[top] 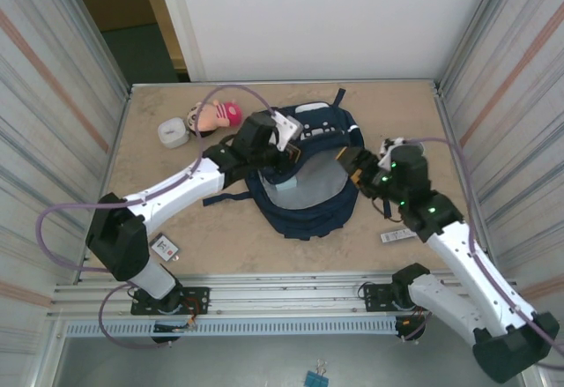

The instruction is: Pack books, pencil case, and school supplies into a backpack

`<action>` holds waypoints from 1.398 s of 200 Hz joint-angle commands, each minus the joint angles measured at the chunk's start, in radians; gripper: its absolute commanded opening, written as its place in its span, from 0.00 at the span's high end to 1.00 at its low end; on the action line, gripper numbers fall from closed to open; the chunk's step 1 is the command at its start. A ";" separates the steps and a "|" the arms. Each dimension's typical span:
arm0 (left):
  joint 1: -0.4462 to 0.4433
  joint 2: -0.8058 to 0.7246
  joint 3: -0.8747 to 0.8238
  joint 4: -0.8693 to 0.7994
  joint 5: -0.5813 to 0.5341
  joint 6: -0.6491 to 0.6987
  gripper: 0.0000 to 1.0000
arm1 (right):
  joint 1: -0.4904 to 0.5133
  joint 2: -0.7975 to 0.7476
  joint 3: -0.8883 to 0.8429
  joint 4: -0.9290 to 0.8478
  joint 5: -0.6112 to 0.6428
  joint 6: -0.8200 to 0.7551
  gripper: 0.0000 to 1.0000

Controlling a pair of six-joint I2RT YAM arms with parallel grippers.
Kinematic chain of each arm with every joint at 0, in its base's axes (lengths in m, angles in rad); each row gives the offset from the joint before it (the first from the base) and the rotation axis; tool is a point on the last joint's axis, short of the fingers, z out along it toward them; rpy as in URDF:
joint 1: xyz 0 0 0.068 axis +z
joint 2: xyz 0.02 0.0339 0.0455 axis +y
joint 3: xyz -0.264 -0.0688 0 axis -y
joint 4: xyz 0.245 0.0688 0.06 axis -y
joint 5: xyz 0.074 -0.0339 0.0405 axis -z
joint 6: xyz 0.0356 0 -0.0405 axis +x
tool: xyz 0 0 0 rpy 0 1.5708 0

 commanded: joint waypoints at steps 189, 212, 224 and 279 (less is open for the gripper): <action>0.081 -0.283 -0.126 -0.647 -0.114 -0.806 0.07 | -0.186 0.198 0.116 -0.236 -0.240 -0.403 0.29; 0.203 -0.414 -0.270 -0.790 -0.138 -0.987 0.04 | -0.160 0.191 0.101 -0.204 -0.239 -0.400 0.29; 0.245 -0.505 -0.351 -0.819 -0.169 -1.056 0.03 | -0.153 0.191 0.088 -0.184 -0.242 -0.398 0.29; 0.499 -0.811 -0.626 -0.886 -0.233 -1.192 0.03 | -0.126 0.246 0.068 -0.138 -0.253 -0.390 0.29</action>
